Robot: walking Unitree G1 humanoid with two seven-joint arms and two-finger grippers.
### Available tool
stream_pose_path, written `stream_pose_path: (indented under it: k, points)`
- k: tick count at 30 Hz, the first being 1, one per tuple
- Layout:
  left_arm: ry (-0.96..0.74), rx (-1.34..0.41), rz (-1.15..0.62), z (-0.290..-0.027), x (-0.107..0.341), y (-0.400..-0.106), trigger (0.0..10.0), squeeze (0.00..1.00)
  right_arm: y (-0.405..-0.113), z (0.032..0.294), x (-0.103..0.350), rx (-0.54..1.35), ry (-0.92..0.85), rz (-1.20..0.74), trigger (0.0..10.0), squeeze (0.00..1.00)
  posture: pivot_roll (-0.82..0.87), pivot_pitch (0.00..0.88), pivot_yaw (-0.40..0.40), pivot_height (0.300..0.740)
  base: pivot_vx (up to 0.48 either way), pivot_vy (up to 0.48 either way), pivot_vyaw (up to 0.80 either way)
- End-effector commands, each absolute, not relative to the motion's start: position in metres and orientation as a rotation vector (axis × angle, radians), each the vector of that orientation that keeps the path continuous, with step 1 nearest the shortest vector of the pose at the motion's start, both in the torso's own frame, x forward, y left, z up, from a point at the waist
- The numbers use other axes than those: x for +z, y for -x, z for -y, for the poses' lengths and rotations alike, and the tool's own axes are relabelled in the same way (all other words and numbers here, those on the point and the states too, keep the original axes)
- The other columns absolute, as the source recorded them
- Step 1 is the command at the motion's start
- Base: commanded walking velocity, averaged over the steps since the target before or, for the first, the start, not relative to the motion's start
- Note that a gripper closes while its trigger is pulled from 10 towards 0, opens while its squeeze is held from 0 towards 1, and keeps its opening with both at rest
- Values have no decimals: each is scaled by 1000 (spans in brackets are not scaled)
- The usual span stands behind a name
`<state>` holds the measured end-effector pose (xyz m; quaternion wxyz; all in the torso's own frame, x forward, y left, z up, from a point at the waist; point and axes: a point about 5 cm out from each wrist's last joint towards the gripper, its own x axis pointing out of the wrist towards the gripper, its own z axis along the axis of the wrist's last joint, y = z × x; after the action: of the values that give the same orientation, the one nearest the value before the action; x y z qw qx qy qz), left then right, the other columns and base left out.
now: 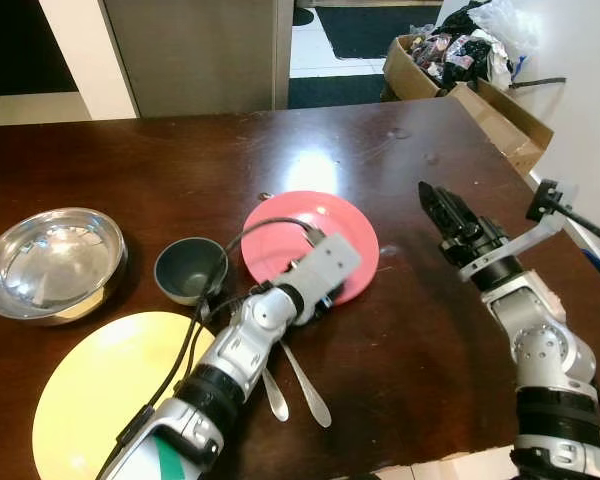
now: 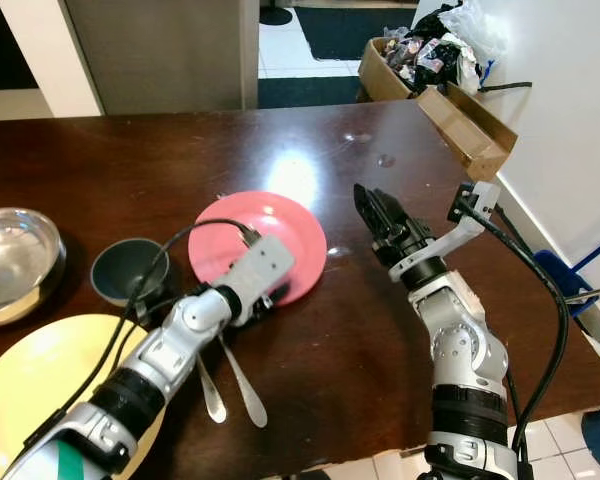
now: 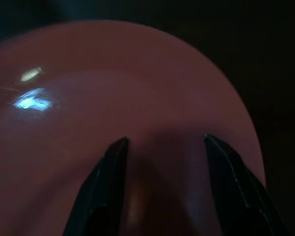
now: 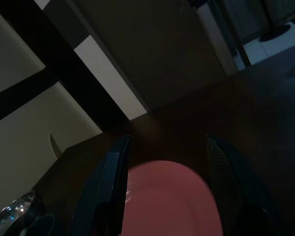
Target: Setting the table
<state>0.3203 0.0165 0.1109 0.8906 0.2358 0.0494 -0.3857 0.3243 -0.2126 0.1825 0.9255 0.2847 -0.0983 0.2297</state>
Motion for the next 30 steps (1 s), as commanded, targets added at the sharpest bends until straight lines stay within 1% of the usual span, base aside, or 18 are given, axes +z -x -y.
stream_pose_path:
  k: [1,2,5,6,7,9,10,12,15,20,24,27,30]
  points:
    - [-492,-857,-148,-17,102,-313,10000,0,-322,216,172,448,-609,167,10000,0,-110,66,24,740,0,0,0]
    - [-505,-929,-179,-22,96,-306,10000,0,-321,216,161,429,-622,132,10000,0,-106,68,24,740,0,0,0]
    - [-514,-950,-212,-31,90,-301,10000,0,-318,214,153,420,-645,111,10000,0,-100,71,25,740,0,0,0]
    - [-452,-882,-207,-38,91,-304,10000,0,-315,210,148,423,-657,100,10000,0,-101,77,27,740,0,0,0]
    - [-452,-882,-207,-38,91,-304,10000,0,-315,210,148,423,-657,100,10000,0,-101,77,27,740,0,0,0]
    - [-354,-805,-173,-42,100,-312,10000,0,-312,207,144,428,-663,92,10000,0,-104,78,25,740,0,0,0]
    - [-354,-805,-173,-42,100,-312,10000,0,-312,207,144,428,-663,92,10000,0,-104,78,25,740,0,0,0]
    - [-236,-758,-114,-46,118,-320,10000,0,-310,204,143,431,-668,86,10000,0,-105,78,24,740,0,0,0]
    - [-215,-772,-96,-50,126,-320,10000,0,-309,204,144,434,-671,89,10000,0,-104,80,23,740,0,0,0]
    - [-240,-787,-121,-59,119,-313,10000,0,-310,208,143,420,-673,88,10000,0,-103,84,22,740,0,0,0]
    - [-220,-743,-121,-66,119,-311,10000,0,-309,211,142,407,-674,87,10000,0,-103,88,21,740,0,0,0]
    - [-251,-741,-128,-70,117,-310,10000,0,-309,211,142,408,-674,86,10000,0,-103,90,19,740,0,0,0]
    - [-316,-764,-171,-77,107,-305,10000,0,-309,210,142,409,-673,83,10000,0,-100,92,17,740,0,0,0]
